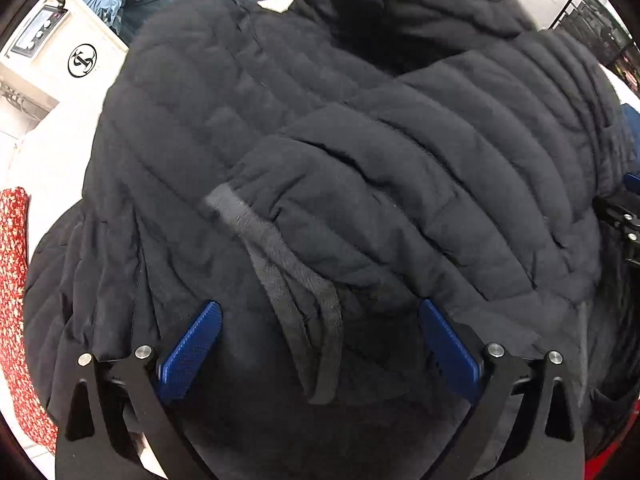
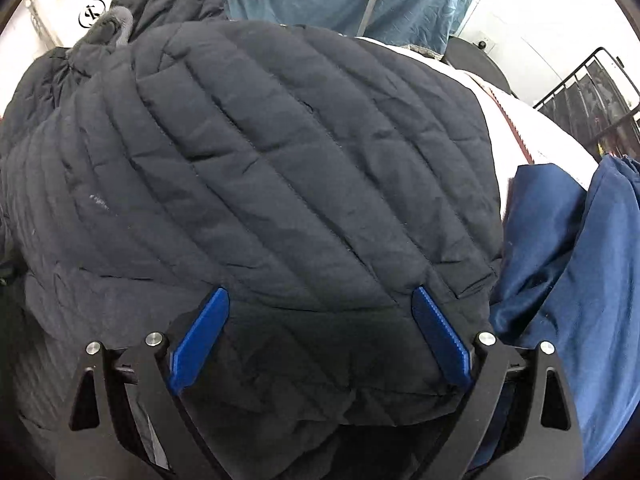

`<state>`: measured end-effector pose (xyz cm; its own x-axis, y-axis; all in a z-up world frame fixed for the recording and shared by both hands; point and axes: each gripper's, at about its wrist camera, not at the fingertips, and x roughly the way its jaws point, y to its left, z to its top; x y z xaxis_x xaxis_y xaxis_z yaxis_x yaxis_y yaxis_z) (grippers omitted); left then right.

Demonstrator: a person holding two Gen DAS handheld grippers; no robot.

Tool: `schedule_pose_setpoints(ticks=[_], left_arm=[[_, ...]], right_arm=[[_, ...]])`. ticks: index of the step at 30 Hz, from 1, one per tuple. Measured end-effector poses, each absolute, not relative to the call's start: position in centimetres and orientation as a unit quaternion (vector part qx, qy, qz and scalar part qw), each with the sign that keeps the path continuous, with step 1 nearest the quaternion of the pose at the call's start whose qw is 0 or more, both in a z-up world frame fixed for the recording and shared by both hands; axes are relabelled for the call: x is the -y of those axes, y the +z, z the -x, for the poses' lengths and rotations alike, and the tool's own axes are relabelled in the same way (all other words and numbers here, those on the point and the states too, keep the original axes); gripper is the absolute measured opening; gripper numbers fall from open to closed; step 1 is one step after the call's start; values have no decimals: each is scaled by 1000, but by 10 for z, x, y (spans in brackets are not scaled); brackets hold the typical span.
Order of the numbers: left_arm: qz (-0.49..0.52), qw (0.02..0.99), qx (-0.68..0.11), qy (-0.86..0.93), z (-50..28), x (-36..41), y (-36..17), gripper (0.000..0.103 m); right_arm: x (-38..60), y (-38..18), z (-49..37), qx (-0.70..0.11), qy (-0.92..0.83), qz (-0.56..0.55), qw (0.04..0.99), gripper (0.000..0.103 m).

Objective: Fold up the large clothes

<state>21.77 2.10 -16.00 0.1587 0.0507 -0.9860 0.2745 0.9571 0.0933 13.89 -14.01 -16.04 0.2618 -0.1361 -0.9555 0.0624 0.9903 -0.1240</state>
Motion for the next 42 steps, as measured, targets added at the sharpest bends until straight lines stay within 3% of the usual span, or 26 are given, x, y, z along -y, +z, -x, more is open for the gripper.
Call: schedule_pose_setpoints(ticks=[17, 26, 34, 42], left_arm=[[-105, 766, -631, -64, -208, -24, -178, 99], [-55, 770, -632, -60, -188, -44, -150, 96], [26, 799, -598, -61, -114, -110, -101, 96], [116, 781, -612, 48, -34, -228, -101, 96]], right_arm=[[91, -177, -148, -601, -135, 64, 785, 97], [79, -137, -136, -624, -118, 12, 772, 97], [-2, -109, -78, -631, 1, -4, 776, 97], [-69, -104, -38, -644, 78, 14, 761, 97]])
